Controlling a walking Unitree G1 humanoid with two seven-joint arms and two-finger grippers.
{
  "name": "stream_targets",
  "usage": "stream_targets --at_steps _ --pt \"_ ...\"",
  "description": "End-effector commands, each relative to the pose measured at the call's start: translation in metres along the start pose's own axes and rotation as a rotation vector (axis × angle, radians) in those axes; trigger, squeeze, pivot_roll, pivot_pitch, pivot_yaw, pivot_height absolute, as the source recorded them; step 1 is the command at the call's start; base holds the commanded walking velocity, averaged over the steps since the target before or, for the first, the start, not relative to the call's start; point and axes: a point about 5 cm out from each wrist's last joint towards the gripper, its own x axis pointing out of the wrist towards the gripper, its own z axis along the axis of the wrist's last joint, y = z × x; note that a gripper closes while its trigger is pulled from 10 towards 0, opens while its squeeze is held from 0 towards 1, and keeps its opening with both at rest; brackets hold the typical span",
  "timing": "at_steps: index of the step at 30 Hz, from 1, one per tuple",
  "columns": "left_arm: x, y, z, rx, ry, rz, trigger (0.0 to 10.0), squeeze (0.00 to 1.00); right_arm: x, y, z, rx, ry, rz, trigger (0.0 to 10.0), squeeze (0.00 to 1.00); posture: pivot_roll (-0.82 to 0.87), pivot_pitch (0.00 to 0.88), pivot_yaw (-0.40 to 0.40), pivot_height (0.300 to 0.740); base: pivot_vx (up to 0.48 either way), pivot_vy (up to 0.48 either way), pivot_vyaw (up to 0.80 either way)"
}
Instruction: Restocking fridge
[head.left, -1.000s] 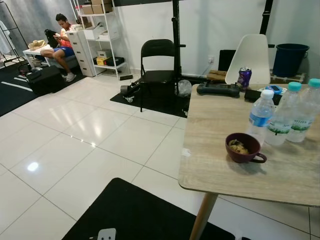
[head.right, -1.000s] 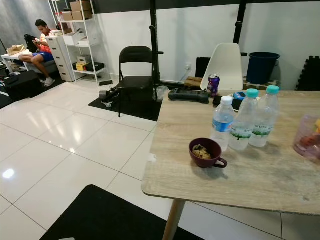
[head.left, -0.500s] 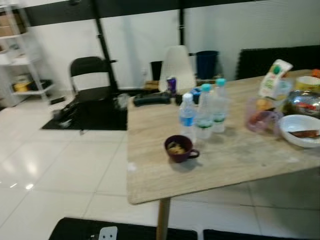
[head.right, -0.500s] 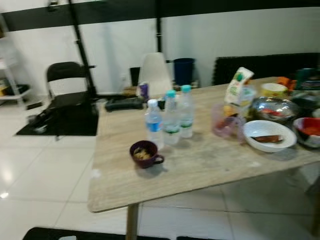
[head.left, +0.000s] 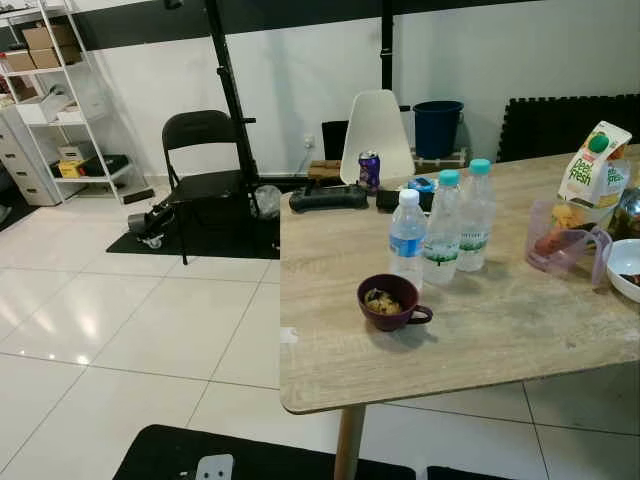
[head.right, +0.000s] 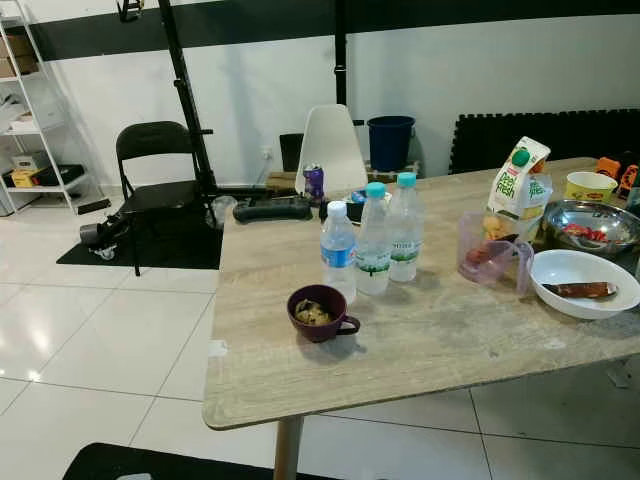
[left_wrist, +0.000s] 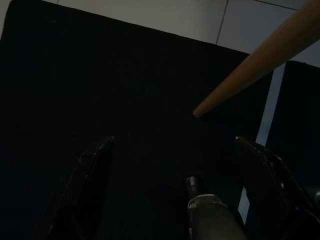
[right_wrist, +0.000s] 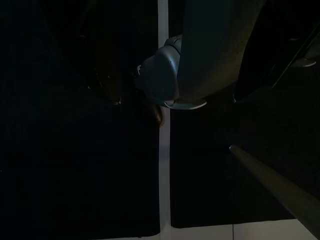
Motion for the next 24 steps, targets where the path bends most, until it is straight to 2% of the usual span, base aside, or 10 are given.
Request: stream_targets --at_steps 1,12,15,17,24 --pt "-0.0016 0.0046 -0.0058 0.007 0.029 0.014 10.0 0.0 -0.0006 0.0005 -0.0031 0.003 0.009 -0.001 10.0 0.0 -0.01 0.062 0.099 0.717 0.0 0.0 0.0" --pt "-0.0012 0.004 -0.0044 0.022 0.025 0.008 10.0 0.0 -0.0009 0.0012 -0.0045 0.003 0.008 0.004 10.0 0.0 -0.01 0.061 0.102 0.717 0.0 0.0 0.0" --pt "-0.001 0.0035 -0.0039 0.053 0.029 -0.002 10.0 0.0 -0.0011 0.0011 -0.0053 0.002 0.011 0.004 10.0 0.0 -0.01 0.059 0.103 0.717 0.0 0.0 0.0" --pt "-0.0007 0.0022 -0.0033 0.089 0.032 -0.018 10.0 0.0 -0.0013 0.001 -0.0058 0.002 0.011 0.003 10.0 0.0 -0.01 0.058 0.104 0.717 0.0 -0.48 0.0" --pt "-0.0009 0.0011 -0.0042 0.085 0.029 -0.01 10.0 0.0 -0.0016 0.0011 -0.0068 0.001 0.011 0.003 10.0 0.0 -0.02 0.052 0.105 0.717 0.0 -0.48 0.0"
